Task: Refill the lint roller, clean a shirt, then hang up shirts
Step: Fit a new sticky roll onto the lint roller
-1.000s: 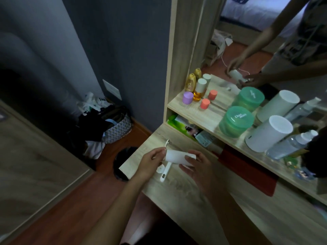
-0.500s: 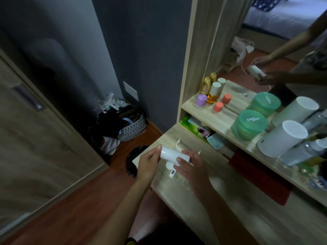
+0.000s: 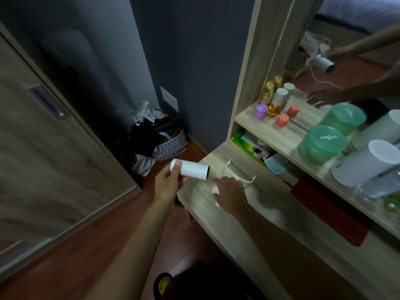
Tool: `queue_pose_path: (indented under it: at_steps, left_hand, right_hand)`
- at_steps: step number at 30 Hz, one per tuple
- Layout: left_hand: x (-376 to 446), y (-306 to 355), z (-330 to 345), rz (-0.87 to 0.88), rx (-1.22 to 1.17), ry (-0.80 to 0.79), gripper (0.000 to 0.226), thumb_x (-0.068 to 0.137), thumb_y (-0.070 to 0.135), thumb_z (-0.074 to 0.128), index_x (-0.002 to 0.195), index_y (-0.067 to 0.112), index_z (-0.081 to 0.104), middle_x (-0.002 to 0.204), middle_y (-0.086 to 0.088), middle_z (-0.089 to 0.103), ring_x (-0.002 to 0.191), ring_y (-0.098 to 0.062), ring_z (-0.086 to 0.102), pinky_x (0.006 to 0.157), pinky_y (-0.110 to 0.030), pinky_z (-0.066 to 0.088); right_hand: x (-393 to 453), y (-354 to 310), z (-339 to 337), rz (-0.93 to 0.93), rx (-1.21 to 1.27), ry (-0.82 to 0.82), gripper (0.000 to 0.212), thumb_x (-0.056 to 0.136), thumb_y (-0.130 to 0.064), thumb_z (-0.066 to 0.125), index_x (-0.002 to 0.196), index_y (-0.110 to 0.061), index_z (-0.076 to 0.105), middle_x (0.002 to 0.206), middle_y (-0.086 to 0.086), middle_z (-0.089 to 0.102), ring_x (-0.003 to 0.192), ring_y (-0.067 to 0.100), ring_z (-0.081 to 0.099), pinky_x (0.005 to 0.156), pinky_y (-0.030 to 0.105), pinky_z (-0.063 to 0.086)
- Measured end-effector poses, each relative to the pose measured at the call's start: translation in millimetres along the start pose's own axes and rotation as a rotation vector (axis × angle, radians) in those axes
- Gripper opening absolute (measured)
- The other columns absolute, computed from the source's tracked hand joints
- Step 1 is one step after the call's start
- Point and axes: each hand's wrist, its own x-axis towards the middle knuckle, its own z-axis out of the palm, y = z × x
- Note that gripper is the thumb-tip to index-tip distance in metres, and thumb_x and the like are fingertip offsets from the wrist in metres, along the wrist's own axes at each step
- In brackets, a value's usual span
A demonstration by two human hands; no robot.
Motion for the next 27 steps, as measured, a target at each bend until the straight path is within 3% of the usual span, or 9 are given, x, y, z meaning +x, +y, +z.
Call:
queue_pose_path:
  at_steps: [4,7,9,12,14,16,18,22,27]
  left_hand:
    - [0.0,-6.2,-6.9,-0.018,0.02,0.016,0.034,0.092,0.027,0.061,0.117,0.003,0.063,0.114,-0.015,0.065,0.103,-0.022,0.065,0.072,-0.024,0.059]
    - [-0.9,-8.5,-7.1,-0.041,0.026,0.026,0.034,0.092,0.026,0.06,0.118,0.004,0.062,0.115,-0.014,0.063,0.102,-0.02,0.064,0.077,-0.028,0.059]
    - [-2.4,-9.1,-5.7,-0.052,0.024,0.014,0.034,0.093,0.026,0.06,0.118,0.004,0.062,0.114,-0.012,0.063,0.098,-0.017,0.064,0.082,-0.032,0.058]
    - [-1.3,-10.4,-3.5,-0.074,-0.004,0.013,0.03,0.093,0.027,0.06,0.114,0.006,0.063,0.112,-0.011,0.064,0.093,-0.014,0.065,0.086,-0.034,0.056]
    - [0.0,-11.7,-0.4,-0.077,-0.015,0.015,0.03,0.093,0.026,0.06,0.113,0.004,0.064,0.111,-0.011,0.065,0.094,-0.014,0.065,0.082,-0.032,0.057]
    - [0.5,-12.8,6.3,-0.08,-0.034,0.016,0.029,0.093,0.024,0.06,0.112,0.003,0.065,0.111,-0.013,0.065,0.097,-0.016,0.065,0.076,-0.027,0.058]
    - [-1.2,-14.0,15.4,-0.092,-0.048,0.004,0.028,0.093,0.023,0.06,0.112,0.003,0.065,0.108,-0.013,0.066,0.095,-0.017,0.066,0.073,-0.024,0.058]
    - [-7.3,-17.9,32.2,-0.115,-0.054,-0.012,0.022,0.092,0.025,0.061,0.106,0.008,0.066,0.103,-0.01,0.067,0.092,-0.017,0.067,0.073,-0.026,0.055]
    - [-16.9,-21.6,50.2,-0.132,-0.065,-0.053,0.026,0.094,0.026,0.058,0.111,0.006,0.063,0.096,-0.007,0.065,0.084,-0.014,0.065,0.075,-0.025,0.056]
  right_hand:
    - [7.5,-1.3,19.5,0.02,-0.21,-0.038,0.036,0.088,-0.033,0.057,0.123,-0.023,0.056,0.114,0.006,0.064,0.11,0.025,0.056,0.107,0.054,0.027]
    - [8.0,-5.1,27.2,0.046,-0.256,0.034,0.018,0.082,-0.027,0.066,0.098,-0.018,0.067,0.088,0.004,0.069,0.086,0.024,0.065,0.105,0.06,0.033]
    - [8.5,-6.4,26.8,0.053,-0.195,0.075,0.018,0.081,-0.029,0.067,0.093,-0.016,0.068,0.083,0.004,0.069,0.082,0.024,0.065,0.108,0.06,0.03]
    - [5.0,-13.4,3.0,0.195,0.393,0.241,0.035,0.085,-0.032,0.066,0.116,-0.016,0.065,0.103,0.004,0.07,0.099,0.019,0.065,0.107,0.04,0.037]
    - [-3.9,-20.4,-26.1,0.35,0.95,0.272,0.038,0.088,-0.026,0.065,0.124,-0.019,0.061,0.109,-0.002,0.068,0.1,0.005,0.064,0.086,0.014,0.047]
    - [-16.8,-24.8,-44.8,0.37,1.194,0.315,0.036,0.088,-0.018,0.065,0.123,-0.021,0.06,0.106,-0.007,0.068,0.093,-0.008,0.062,0.072,0.002,0.045]
    - [-27.9,-27.2,-53.2,0.343,1.298,0.342,0.035,0.085,-0.012,0.067,0.12,-0.019,0.063,0.107,-0.006,0.07,0.094,-0.006,0.064,0.076,0.007,0.048]
    - [-37.1,-24.9,-55.7,0.367,1.311,0.378,0.025,0.084,-0.019,0.068,0.109,-0.019,0.069,0.105,-0.009,0.072,0.097,0.005,0.067,0.087,0.035,0.056]
    - [-40.9,-17.1,-62.3,0.41,1.25,0.452,0.022,0.088,-0.027,0.064,0.109,-0.025,0.07,0.107,-0.009,0.071,0.099,0.003,0.065,0.09,0.036,0.054]
